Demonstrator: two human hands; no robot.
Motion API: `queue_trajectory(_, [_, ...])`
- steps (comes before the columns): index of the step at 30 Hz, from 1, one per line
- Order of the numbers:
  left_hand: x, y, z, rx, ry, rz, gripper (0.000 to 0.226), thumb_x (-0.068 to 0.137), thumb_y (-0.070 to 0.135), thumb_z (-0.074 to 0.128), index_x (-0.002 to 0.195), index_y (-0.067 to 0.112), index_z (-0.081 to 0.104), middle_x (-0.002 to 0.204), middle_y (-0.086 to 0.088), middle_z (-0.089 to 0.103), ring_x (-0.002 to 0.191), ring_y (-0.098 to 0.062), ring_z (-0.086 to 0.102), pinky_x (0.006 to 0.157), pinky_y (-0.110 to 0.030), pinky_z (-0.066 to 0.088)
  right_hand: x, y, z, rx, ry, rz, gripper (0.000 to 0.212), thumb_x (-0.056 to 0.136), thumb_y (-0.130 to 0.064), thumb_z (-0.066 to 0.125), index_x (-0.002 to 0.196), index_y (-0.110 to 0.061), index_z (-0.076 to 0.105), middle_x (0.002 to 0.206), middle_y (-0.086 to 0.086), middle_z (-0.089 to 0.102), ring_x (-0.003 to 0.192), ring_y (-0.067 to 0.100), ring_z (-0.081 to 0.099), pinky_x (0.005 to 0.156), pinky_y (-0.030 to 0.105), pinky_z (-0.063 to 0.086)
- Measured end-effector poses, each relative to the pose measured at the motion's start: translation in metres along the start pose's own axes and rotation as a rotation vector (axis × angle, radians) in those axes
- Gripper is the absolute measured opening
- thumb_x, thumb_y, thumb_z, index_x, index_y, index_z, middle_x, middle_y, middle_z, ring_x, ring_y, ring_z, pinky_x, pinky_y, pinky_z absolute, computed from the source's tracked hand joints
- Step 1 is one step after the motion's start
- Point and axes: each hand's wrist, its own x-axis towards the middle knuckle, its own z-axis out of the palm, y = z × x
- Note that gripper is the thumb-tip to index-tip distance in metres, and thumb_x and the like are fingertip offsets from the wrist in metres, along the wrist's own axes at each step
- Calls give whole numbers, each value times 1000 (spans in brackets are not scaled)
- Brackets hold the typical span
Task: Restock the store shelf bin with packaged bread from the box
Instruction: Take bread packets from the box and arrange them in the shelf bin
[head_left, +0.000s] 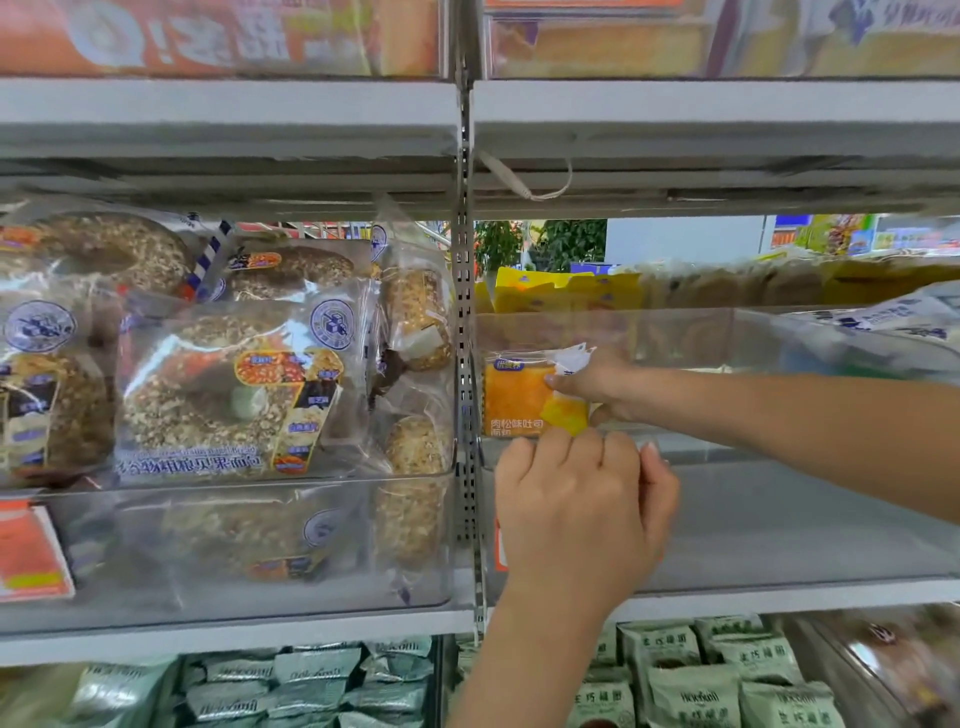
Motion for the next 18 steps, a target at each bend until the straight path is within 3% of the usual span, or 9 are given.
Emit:
queue_trajectory(2, [0, 0, 0, 1, 4, 1, 44, 92, 30, 35, 53, 18, 50, 50, 1, 49, 51, -21, 46, 58, -32, 24, 2, 3, -2, 17, -86, -4, 53, 88, -34, 64, 133, -13, 45, 126, 6, 53, 108, 23, 57, 46, 27, 44])
queue_trajectory(4, [0, 0, 1, 2, 9, -1, 44, 92, 30, 35, 53, 18, 50, 49, 0, 48, 51, -21, 47, 58, -32, 24, 2, 6, -2, 21, -120, -13, 47, 91, -34, 59, 133, -16, 47, 123, 3, 54, 110, 20, 55, 53, 26, 44])
queue_trajectory(6, [0, 0, 2, 3, 11, -3, 44, 92, 30, 34, 53, 18, 50, 49, 0, 48, 51, -21, 46, 58, -32, 24, 3, 5, 0, -40, -9, -76, 44, 91, -31, 61, 128, -11, 51, 116, 4, 55, 109, 21, 55, 69, 27, 44])
queue_trajectory(8, [0, 0, 2, 6, 16, -2, 45, 92, 30, 34, 52, 18, 49, 49, 1, 48, 50, -21, 46, 58, -32, 24, 2, 2, 1, -158, 89, -146, 42, 92, -23, 59, 129, -5, 51, 122, 11, 55, 112, 21, 53, 79, 25, 38])
queue_trajectory(10, [-1, 0, 2, 6, 20, -2, 45, 92, 30, 34, 52, 18, 49, 49, 1, 48, 50, -21, 46, 58, -32, 24, -4, 0, 3, -186, 28, -177, 41, 97, -16, 51, 136, -5, 45, 129, 12, 52, 112, 21, 50, 80, 24, 35])
queue_trajectory(14, [-1, 0, 3, 8, 29, -7, 45, 92, 30, 34, 52, 17, 50, 48, 0, 47, 50, -21, 46, 58, -32, 24, -5, 4, 1, -91, -170, 7, 48, 88, -22, 67, 130, -9, 47, 130, 9, 56, 111, 22, 56, 83, 33, 50])
queue_trajectory(18, [0, 1, 2, 16, 33, -24, 43, 91, 28, 36, 52, 17, 49, 48, 0, 47, 49, -22, 44, 58, -32, 23, -13, -2, -8, -278, -213, 132, 65, 83, -24, 72, 138, -11, 40, 146, 8, 38, 135, 28, 35, 105, 46, 37])
